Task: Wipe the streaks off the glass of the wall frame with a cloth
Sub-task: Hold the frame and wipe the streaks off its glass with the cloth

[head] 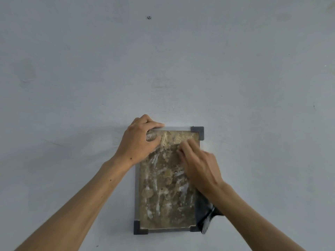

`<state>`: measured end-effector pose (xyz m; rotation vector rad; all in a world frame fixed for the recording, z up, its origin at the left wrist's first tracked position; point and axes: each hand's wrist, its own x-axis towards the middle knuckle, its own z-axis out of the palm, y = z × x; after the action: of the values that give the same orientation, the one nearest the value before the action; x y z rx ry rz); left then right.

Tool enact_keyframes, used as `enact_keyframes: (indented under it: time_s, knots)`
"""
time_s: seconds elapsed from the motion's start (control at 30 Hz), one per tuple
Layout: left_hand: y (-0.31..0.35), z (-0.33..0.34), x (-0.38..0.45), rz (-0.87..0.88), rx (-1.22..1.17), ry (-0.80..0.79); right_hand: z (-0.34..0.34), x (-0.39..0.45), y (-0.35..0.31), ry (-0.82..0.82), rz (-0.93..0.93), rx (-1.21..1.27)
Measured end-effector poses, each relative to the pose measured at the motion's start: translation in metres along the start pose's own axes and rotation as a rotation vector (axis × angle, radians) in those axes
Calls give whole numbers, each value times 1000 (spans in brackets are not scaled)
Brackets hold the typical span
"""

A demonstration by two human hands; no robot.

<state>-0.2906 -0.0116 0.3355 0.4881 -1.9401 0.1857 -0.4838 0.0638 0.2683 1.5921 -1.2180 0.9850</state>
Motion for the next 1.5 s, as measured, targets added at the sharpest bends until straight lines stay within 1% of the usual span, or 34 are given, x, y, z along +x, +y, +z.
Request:
enact_keyframes:
  time_s: [0.03,0.1,0.2,0.23,0.27,0.3,0.37,0.4,0.43,0.47,0.57,0.63,0.7,0.73,0.8,0.83,0.87,0.9,1.0,1.03,1.1,1.2,1.27,1.3,1.33,1.4,1.43,1.47,1.5]
  knots:
    - [0,-1,0,2,3,-7,2,-6,-1,-30,-32,-9]
    - [-1,-4,2,14,9,-34,0,3,2,-2,-32,22]
    - [-3,-10,5,31,-5,-107,-7,30,8,143,112,17]
    - [-4,-13,6,35,-6,-130,-6,34,8,174,146,9]
    - [-5,-15,7,42,0,-144,-3,34,4,175,141,15]
    - [-7,-17,6,51,14,-147,0,31,-2,147,91,27]
    - [-12,-21,3,68,62,-134,6,19,-13,13,-92,40]
    - [-15,-23,2,71,81,-124,7,14,-15,-58,-188,14]
    - [-18,-25,0,70,86,-114,6,14,-15,-98,-243,-15]
    - [-20,-27,-1,65,73,-104,5,20,-14,-86,-240,-16]
    - [-23,-32,0,61,35,-82,-1,46,-12,69,-45,-2]
    - [-23,-35,1,60,30,-69,5,49,-15,117,25,-21]
    - [-24,-36,1,48,11,-69,13,34,-24,75,-9,26]
    - [-25,-36,1,39,-1,-71,17,23,-29,17,-59,44]
    - [-26,-36,0,29,-22,-74,21,4,-35,-119,-188,3]
    - [-26,-35,0,30,-30,-74,18,4,-33,-132,-222,-7]
    - [-27,-34,0,29,-36,-69,15,11,-31,-101,-225,-12]
    - [-27,-33,0,26,-41,-59,13,22,-28,-41,-189,-12]
    - [-27,-31,1,16,-57,-41,4,53,-18,150,42,-9]
    - [-27,-31,1,13,-58,-41,6,54,-17,166,60,-14]
    - [-27,-30,1,7,-61,-43,14,39,-21,95,-32,3]
    - [-28,-30,0,-9,-60,-48,20,6,-27,-113,-268,-8]
    - [-27,-30,0,-15,-59,-49,17,6,-22,-147,-342,-20]
    - [-27,-30,0,-19,-60,-50,15,13,-19,-117,-326,-25]
    - [-26,-30,0,-20,-56,-49,11,22,-17,-74,-268,-26]
    - [-25,-30,0,-20,-39,-46,7,37,-13,45,-97,-26]
    - [-24,-31,0,-22,-31,-46,7,38,-13,78,-43,-14]
    - [-24,-30,0,-26,-25,-50,10,33,-14,71,-48,2]
    - [-23,-31,0,-29,-16,-57,13,24,-18,38,-94,14]
